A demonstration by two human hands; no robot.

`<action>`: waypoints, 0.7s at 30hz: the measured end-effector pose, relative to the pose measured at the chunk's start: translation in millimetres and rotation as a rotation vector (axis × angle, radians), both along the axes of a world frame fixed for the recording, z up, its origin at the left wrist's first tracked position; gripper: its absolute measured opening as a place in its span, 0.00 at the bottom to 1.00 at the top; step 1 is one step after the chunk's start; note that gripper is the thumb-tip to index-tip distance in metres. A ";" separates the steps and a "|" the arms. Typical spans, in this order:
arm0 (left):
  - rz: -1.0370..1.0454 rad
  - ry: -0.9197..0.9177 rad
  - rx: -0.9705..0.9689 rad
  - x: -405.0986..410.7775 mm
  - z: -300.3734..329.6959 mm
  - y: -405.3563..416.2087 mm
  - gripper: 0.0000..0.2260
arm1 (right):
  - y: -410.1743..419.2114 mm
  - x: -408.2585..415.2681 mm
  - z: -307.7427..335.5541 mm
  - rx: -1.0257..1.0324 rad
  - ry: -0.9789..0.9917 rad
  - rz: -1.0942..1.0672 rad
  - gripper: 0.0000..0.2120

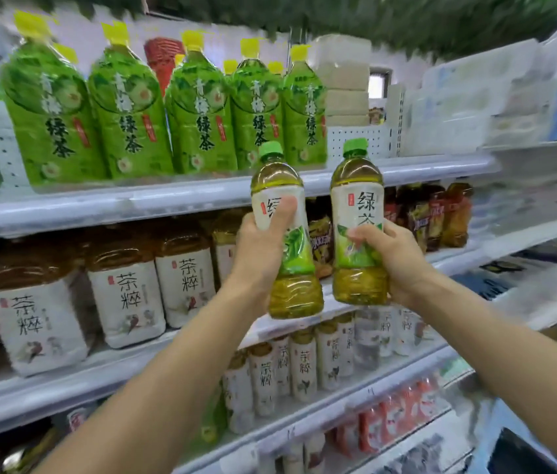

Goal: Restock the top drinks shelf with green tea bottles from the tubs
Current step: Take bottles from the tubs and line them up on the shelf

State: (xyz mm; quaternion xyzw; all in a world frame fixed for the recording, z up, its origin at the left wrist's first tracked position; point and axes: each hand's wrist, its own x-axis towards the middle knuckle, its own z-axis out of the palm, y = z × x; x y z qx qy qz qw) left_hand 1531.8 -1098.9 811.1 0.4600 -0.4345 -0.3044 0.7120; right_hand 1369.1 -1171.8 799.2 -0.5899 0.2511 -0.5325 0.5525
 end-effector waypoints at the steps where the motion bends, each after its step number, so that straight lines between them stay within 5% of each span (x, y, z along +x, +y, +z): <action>1: 0.010 -0.012 -0.025 -6.7 8.5 -12.3 0.27 | -14.9 -4.6 7.7 -0.020 0.004 0.003 0.06; 4: 0.080 -0.039 -0.048 -27.1 34.9 -50.6 0.33 | -61.1 -21.8 32.9 -0.062 0.005 0.037 0.04; 11: 0.275 -0.147 -0.181 -64.4 76.7 -135.1 0.30 | -161.4 -46.4 112.2 -0.145 -0.044 0.159 0.03; 14: 0.422 -0.254 -0.211 -69.6 89.1 -164.1 0.17 | -196.1 -37.9 144.2 -0.230 -0.070 0.198 0.06; 18: 0.520 -0.270 -0.175 -70.0 100.2 -190.9 0.34 | -237.5 -17.3 165.4 -0.293 -0.092 0.235 0.09; 21: 0.501 -0.216 -0.211 -59.3 96.7 -200.0 0.30 | -264.8 -1.7 167.3 -0.298 -0.041 0.226 0.10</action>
